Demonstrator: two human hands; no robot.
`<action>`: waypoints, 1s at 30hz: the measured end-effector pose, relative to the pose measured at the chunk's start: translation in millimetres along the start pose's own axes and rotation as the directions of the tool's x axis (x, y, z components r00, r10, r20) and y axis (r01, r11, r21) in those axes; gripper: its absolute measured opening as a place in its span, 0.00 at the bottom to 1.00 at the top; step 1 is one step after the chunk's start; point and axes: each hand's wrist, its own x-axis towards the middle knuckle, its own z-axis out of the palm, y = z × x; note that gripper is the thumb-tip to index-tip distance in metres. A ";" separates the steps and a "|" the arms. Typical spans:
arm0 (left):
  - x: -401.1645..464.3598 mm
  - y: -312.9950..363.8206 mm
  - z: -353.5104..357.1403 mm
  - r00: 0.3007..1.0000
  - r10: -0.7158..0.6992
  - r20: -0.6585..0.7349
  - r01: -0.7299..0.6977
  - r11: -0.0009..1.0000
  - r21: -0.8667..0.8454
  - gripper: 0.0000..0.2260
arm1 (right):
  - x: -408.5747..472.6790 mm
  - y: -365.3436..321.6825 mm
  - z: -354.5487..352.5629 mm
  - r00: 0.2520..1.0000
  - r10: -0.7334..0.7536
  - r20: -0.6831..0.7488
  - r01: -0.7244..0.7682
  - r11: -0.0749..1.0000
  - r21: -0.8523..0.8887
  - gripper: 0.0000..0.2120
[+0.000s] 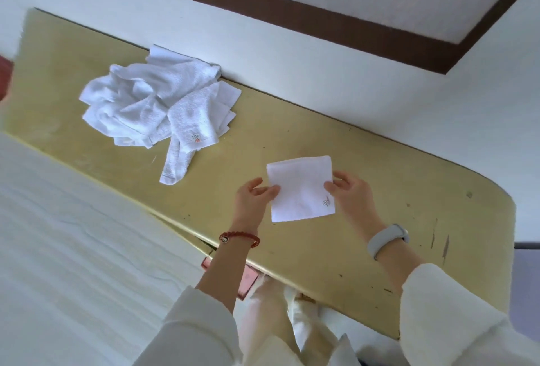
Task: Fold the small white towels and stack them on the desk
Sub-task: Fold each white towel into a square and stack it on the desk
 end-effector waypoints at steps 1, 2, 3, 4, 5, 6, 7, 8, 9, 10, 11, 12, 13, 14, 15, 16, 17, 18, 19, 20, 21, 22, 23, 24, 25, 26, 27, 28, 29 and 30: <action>-7.5 0.8 -11.7 1.000 -0.020 0.014 0.020 0.999 -0.036 0.14 | -5.4 -6.6 3.6 0.999 -0.018 0.045 0.017 1.000 0.018 0.15; -16.2 1.1 -23.3 1.000 -0.017 0.012 0.018 0.997 -0.069 0.11 | -11.4 -13.5 8.3 0.995 -0.040 0.090 0.038 0.999 0.026 0.13; -25.6 1.1 -34.6 1.000 0.005 -0.013 -0.006 0.997 -0.083 0.07 | -17.6 -21.3 14.8 0.989 -0.070 0.132 0.068 0.998 0.015 0.11; -35.3 1.5 -46.1 0.996 0.054 -0.069 -0.057 0.997 -0.052 0.05 | -24.1 -29.9 24.0 0.980 -0.106 0.168 0.108 0.994 -0.005 0.11; -44.7 1.4 -57.6 0.980 0.130 -0.149 -0.127 0.992 0.025 0.04 | -31.9 -39.4 35.1 0.969 -0.147 0.199 0.154 0.988 -0.022 0.09; -54.6 1.0 -69.7 0.947 0.223 -0.230 -0.198 0.972 0.126 0.03 | -41.4 -49.2 48.3 0.955 -0.197 0.223 0.208 0.978 -0.030 0.07; -65.0 0.3 -83.0 0.900 0.312 -0.304 -0.249 0.941 0.229 0.03 | -52.8 -59.1 63.2 0.937 -0.253 0.242 0.269 0.962 -0.037 0.05; -75.2 -0.7 -97.3 0.849 0.384 -0.364 -0.280 0.909 0.308 0.04 | -66.1 -68.9 78.9 0.911 -0.317 0.262 0.340 0.940 -0.044 0.04; -84.4 -2.3 -113.7 0.798 0.434 -0.418 -0.297 0.887 0.353 0.05 | -81.6 -78.7 96.2 0.875 -0.387 0.291 0.419 0.906 -0.058 0.04; -92.6 -4.3 -132.1 0.752 0.464 -0.468 -0.304 0.874 0.378 0.06 | -97.9 -88.0 114.8 0.830 -0.453 0.326 0.500 0.863 -0.071 0.04; -100.6 -6.5 -151.9 0.710 0.479 -0.516 -0.302 0.870 0.391 0.07 | -114.7 -96.4 133.9 0.783 -0.509 0.359 0.569 0.818 -0.083 0.04; -109.4 -9.7 -175.2 0.670 0.484 -0.563 -0.291 0.869 0.400 0.08 | -132.4 -103.6 155.4 0.738 -0.552 0.388 0.626 0.775 -0.087 0.03; -119.3 -13.8 -201.5 0.632 0.483 -0.605 -0.276 0.871 0.407 0.08 | -150.8 -110.8 179.2 0.698 -0.585 0.414 0.670 0.737 -0.089 0.03; -129.9 -18.0 -228.6 0.596 0.481 -0.643 -0.255 0.873 0.417 0.09 | -170.0 -117.9 203.1 0.662 -0.610 0.434 0.706 0.702 -0.090 0.03; -142.7 -23.7 -258.8 0.558 0.477 -0.679 -0.227 0.875 0.427 0.09 | -191.2 -124.3 229.0 0.623 -0.635 0.456 0.742 0.665 -0.087 0.05; -157.2 -31.6 -291.6 0.518 0.473 -0.713 -0.198 0.877 0.438 0.09 | -214.4 -129.9 256.3 0.581 -0.660 0.477 0.775 0.628 -0.076 0.06; -172.3 -40.4 -325.1 0.480 0.468 -0.742 -0.171 0.879 0.444 0.09 | -238.6 -134.6 283.9 0.538 -0.683 0.494 0.804 0.591 -0.060 0.06; -188.9 -50.3 -361.9 0.439 0.462 -0.771 -0.140 0.883 0.449 0.09 | -265.7 -139.5 313.0 0.495 -0.705 0.508 0.831 0.555 -0.040 0.06; -206.2 -60.5 -397.8 0.400 0.454 -0.796 -0.108 0.886 0.451 0.09 | -292.8 -143.2 341.6 0.459 -0.720 0.520 0.851 0.525 -0.025 0.06; -223.6 -70.5 -433.4 0.363 0.446 -0.818 -0.078 0.890 0.450 0.10 | -320.3 -146.4 370.1 0.424 -0.730 0.536 0.868 0.497 -0.009 0.06; -242.4 -81.7 -470.5 0.325 0.437 -0.839 -0.048 0.893 0.447 0.10 | -350.4 -149.2 400.4 0.380 -0.737 0.558 0.884 0.467 0.014 0.07; -262.4 -93.6 -506.0 0.286 0.429 -0.857 -0.016 0.896 0.444 0.10 | -381.3 -150.7 430.6 0.334 -0.741 0.582 0.899 0.436 0.039 0.07; -282.3 -105.1 -539.2 0.247 0.424 -0.871 0.021 0.897 0.443 0.10 | -412.0 -152.0 458.5 0.295 -0.746 0.597 0.909 0.412 0.065 0.07; -302.3 -116.4 -571.0 0.202 0.420 -0.885 0.060 0.896 0.439 0.11 | -442.4 -152.8 485.2 0.260 -0.749 0.609 0.915 0.393 0.092 0.07; -321.8 -127.2 -601.3 0.153 0.417 -0.896 0.092 0.897 0.433 0.11 | -472.6 -153.6 510.5 0.220 -0.752 0.621 0.920 0.372 0.124 0.07; -338.6 -137.7 -629.4 0.112 0.412 -0.905 0.119 0.898 0.423 0.11 | -500.5 -154.3 533.7 0.176 -0.754 0.632 0.925 0.346 0.157 0.08; -354.0 -148.4 -655.7 0.079 0.403 -0.912 0.141 0.901 0.410 0.11 | -526.9 -154.2 555.8 0.129 -0.757 0.641 0.929 0.319 0.189 0.08; -368.2 -159.3 -681.3 0.050 0.390 -0.919 0.156 0.906 0.393 0.11 | -552.2 -154.2 577.5 0.084 -0.761 0.643 0.931 0.290 0.221 0.08; -380.2 -169.5 -704.9 0.022 0.374 -0.927 0.165 0.913 0.372 0.11 | -574.7 -154.6 597.9 0.041 -0.763 0.645 0.933 0.260 0.248 0.09; -390.3 -179.3 -727.8 -0.004 0.355 -0.935 0.177 0.920 0.349 0.11 | -595.0 -155.0 618.3 0.001 -0.760 0.650 0.934 0.233 0.270 0.09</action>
